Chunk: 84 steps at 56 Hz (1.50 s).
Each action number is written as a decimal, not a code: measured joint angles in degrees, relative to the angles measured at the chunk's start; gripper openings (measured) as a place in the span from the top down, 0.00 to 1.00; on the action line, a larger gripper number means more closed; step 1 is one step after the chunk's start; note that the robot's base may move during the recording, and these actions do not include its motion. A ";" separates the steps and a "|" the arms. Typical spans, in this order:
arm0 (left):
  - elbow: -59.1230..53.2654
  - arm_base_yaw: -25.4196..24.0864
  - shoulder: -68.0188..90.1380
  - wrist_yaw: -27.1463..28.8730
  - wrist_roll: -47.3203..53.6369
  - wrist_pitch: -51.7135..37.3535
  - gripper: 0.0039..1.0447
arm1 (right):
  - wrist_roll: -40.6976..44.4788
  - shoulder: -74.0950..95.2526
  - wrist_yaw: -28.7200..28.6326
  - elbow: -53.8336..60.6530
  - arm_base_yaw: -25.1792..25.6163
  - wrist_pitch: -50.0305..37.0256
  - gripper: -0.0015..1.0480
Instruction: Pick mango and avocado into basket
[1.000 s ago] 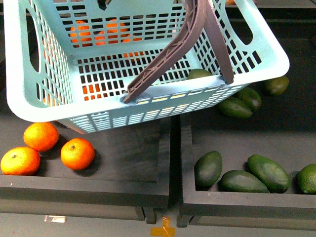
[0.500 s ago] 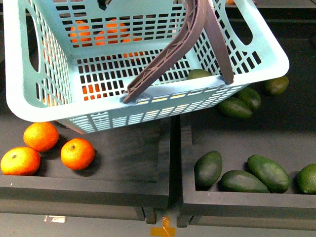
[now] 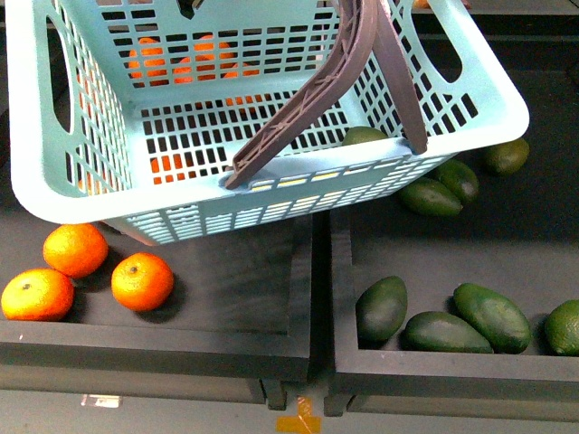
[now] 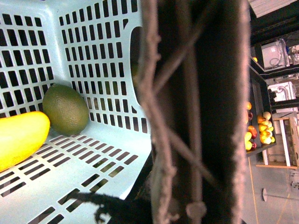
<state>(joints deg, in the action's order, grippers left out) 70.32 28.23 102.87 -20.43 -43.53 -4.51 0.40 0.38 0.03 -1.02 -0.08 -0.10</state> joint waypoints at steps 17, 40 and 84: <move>0.00 0.00 0.00 0.00 0.02 0.00 0.96 | 0.00 -0.02 0.00 0.00 0.00 0.00 0.19; 0.00 0.66 0.00 -1.42 -0.68 0.00 0.96 | -0.02 -0.11 0.15 0.00 0.00 0.02 0.08; -0.02 -0.07 -0.02 -0.35 -0.13 0.00 0.96 | -0.22 -0.26 -0.02 0.00 0.00 0.17 0.08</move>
<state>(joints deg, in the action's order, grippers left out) 70.30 28.16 102.85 -20.78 -43.66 -4.51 0.19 0.12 0.01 -1.02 -0.08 0.08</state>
